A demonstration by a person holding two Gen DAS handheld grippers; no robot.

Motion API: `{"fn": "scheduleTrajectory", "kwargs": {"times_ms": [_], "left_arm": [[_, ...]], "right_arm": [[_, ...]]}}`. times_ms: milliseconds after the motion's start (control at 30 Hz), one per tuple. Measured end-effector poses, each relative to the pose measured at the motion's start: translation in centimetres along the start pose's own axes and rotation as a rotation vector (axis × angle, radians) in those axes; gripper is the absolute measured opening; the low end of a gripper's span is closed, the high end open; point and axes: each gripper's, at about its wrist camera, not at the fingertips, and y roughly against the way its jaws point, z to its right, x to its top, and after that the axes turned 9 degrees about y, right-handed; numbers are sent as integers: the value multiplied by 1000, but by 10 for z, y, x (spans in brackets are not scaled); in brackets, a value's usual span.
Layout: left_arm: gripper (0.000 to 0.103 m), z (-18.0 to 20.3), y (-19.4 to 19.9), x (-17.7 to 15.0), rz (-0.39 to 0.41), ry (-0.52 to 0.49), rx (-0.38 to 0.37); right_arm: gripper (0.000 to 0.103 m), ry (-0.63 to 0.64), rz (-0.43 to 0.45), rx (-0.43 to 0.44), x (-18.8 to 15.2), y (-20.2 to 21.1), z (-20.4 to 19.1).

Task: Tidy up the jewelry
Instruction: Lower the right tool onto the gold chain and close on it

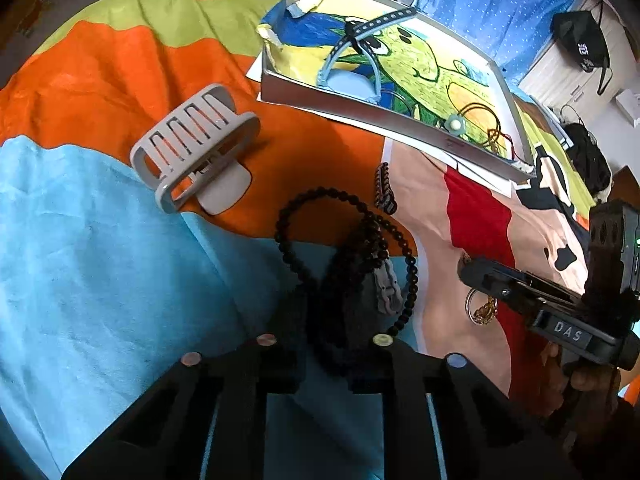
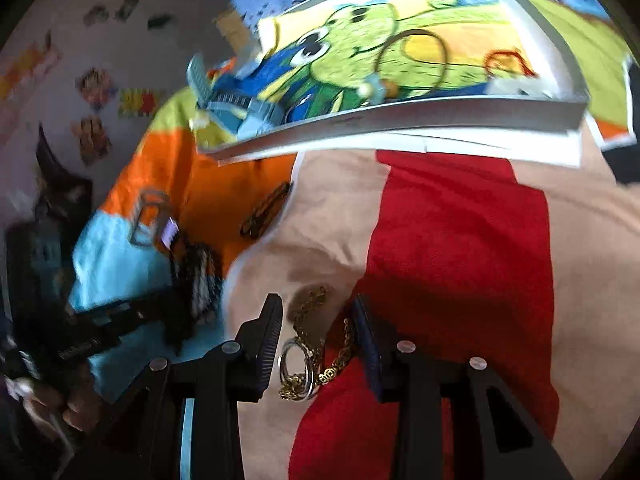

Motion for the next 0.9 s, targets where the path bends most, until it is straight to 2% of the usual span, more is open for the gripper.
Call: {"fn": "scheduleTrajectory", "kwargs": {"times_ms": [100, 200, 233, 267, 467, 633, 767, 900], "left_arm": [[4, 2, 1, -1, 9, -9, -1], [3, 7, 3, -3, 38, -32, 14], [3, 9, 5, -3, 49, -42, 18], [3, 11, 5, -4, 57, -46, 18], [3, 31, 25, -8, 137, -117, 35], [3, 49, 49, -19, 192, -158, 2], [3, 56, 64, -30, 212, -165, -13], [3, 62, 80, -43, 236, -165, -14]], "right_arm": [[35, 4, -4, -5, -1, -3, 0], [21, 2, -1, -21, -2, -2, 3], [11, -6, 4, -11, -2, -1, 4], [8, -18, 9, -2, -2, 1, 6], [6, -133, 73, 85, -3, 22, 22], [6, -187, 168, 132, -7, 50, 26], [6, -174, 222, 139, -13, 73, 19], [6, -125, 278, 108, -21, 98, 9]]}}
